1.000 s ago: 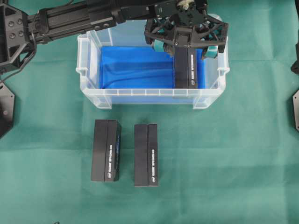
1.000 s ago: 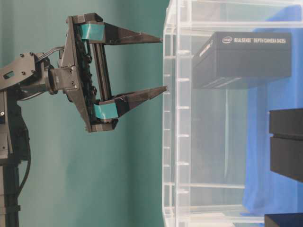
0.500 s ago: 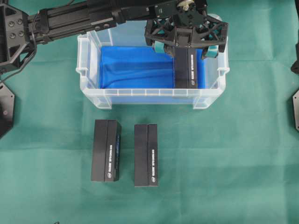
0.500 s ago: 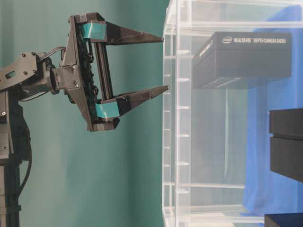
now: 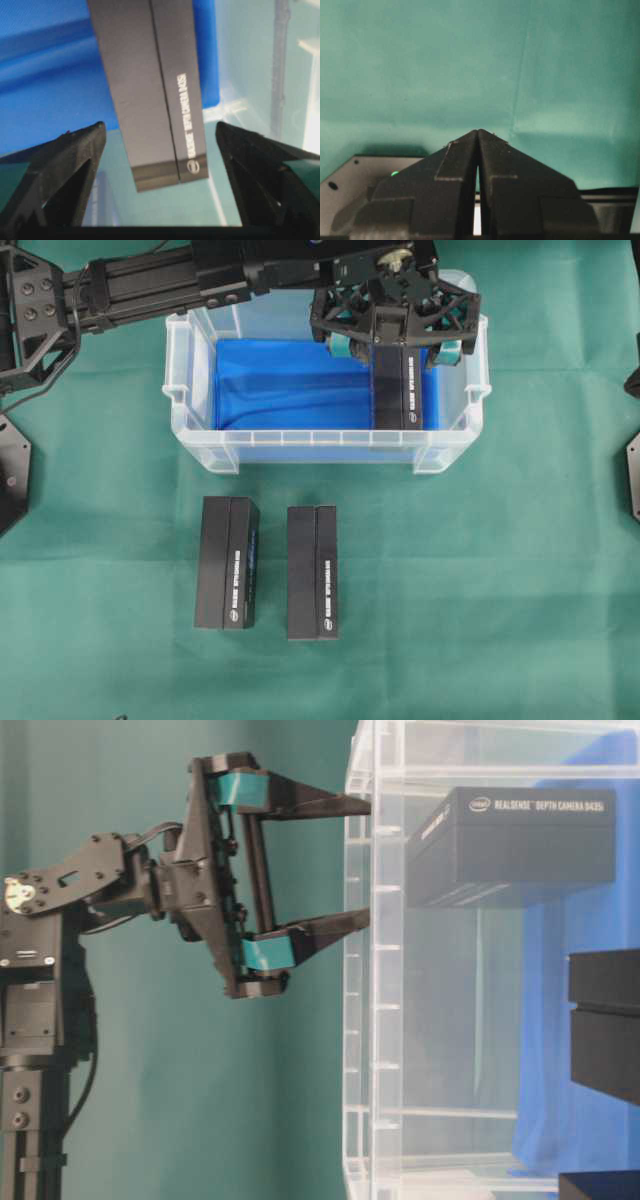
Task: Take the box out of the case with the left arm.
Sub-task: 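Lower the left gripper around the right box and close on it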
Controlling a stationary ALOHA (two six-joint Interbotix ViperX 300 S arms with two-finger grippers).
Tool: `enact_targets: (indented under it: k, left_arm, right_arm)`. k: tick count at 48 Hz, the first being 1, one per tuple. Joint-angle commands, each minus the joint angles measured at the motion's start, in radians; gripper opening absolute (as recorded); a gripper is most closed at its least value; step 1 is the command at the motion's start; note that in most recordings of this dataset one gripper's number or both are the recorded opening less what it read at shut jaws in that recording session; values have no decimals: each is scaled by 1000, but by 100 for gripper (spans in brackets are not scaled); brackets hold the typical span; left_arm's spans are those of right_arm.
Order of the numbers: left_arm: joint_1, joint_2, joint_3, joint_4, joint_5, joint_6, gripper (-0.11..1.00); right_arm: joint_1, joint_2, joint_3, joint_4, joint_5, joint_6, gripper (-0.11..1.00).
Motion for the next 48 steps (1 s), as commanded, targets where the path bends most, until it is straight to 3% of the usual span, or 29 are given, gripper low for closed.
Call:
enact_targets:
  k: [1,48]
  left_arm:
    - [3,-34,6,3,-17,-3,97]
    - [11,-15,137,0,-150,-5,97]
  right_arm:
    - [0,-5,-9,-2,11,2,0]
    - [0,-11,-9,3,17,-2,0]
